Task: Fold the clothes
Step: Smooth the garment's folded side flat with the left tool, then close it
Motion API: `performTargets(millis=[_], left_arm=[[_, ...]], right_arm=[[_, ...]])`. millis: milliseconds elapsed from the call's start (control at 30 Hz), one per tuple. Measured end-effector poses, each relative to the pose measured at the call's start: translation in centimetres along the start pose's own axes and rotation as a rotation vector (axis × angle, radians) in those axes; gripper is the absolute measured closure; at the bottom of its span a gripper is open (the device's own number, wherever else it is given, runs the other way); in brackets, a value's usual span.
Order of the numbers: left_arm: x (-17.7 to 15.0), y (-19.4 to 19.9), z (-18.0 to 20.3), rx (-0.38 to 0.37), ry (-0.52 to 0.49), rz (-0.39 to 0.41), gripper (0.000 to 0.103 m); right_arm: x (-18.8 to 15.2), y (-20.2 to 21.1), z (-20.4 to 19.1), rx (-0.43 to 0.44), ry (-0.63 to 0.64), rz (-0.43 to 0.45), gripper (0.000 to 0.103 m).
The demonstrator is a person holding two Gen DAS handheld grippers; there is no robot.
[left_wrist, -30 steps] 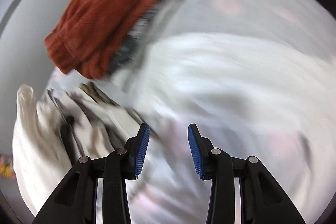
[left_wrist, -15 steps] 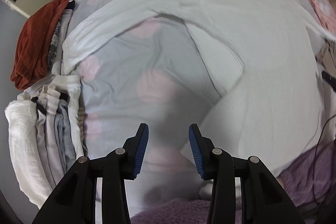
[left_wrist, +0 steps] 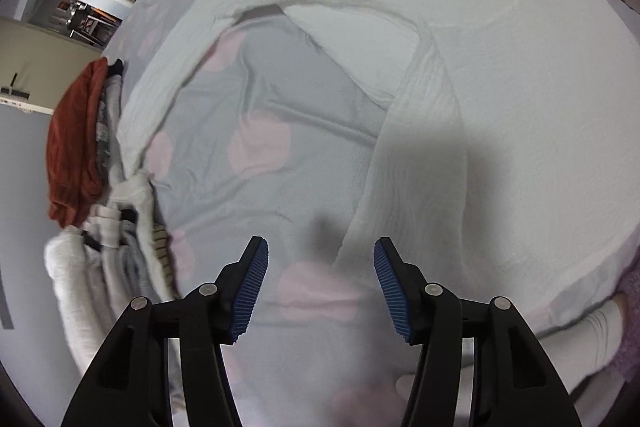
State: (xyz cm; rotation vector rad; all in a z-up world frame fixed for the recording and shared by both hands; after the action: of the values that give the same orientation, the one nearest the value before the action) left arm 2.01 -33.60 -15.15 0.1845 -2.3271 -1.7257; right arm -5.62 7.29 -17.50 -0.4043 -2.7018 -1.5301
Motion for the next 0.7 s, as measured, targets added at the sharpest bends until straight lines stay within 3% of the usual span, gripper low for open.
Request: performTargets(millis=[100, 167, 233, 300, 367, 533, 633, 700], left_arm=[[-0.9, -2.6, -0.8, -0.037, 0.050, -0.016, 0.046], [-1.1, -4.2, -1.5, -0.067, 0.077, -0.039, 0.046], [-0.8, -4.7, -2.0, -0.131, 0.118, -0.035, 0.046], [-0.5, -5.2, -1.8, -0.190, 0.137, -0.045, 0.046], [-0.4, -5.7, -1.0, -0.175, 0.107, -0.054, 0.047], [-0.9, -5.3, -1.0, -0.251, 0.138, -0.040, 0.072], [-1.1, -4.9, -0.5, -0.256, 0.115, -0.038, 0.087], [-1.2, -4.6, -0.2, -0.263, 0.081, -0.053, 0.094]], right_arm=[[-0.6, 0.0, 0.4, -0.017, -0.014, -0.016, 0.072], [-1.0, -0.1, 0.6, -0.029, -0.024, -0.026, 0.063], [-1.4, -0.1, 0.9, -0.040, -0.033, -0.037, 0.057], [-1.8, -0.1, 1.1, -0.052, -0.042, -0.047, 0.057], [-2.1, -0.1, 1.3, -0.065, -0.050, -0.058, 0.057], [-3.0, -0.3, 1.0, -0.122, -0.044, -0.104, 0.057], [-3.9, -0.7, 0.3, -0.177, -0.003, -0.158, 0.058], [-4.3, -1.0, -0.3, -0.234, 0.043, -0.171, 0.072]])
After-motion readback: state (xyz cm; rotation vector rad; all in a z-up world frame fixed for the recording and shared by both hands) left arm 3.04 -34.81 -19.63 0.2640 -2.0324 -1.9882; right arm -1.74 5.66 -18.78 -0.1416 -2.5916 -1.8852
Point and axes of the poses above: each gripper's, at about its wrist camera, not at the fingertips, and y roughly against the way its jaws point, z to its right, x to its top, the point moved 2 cm from there along -y, roughly the way its jaws point, and after that the axes turned 3 degrees about x, right-handed, at the moved point
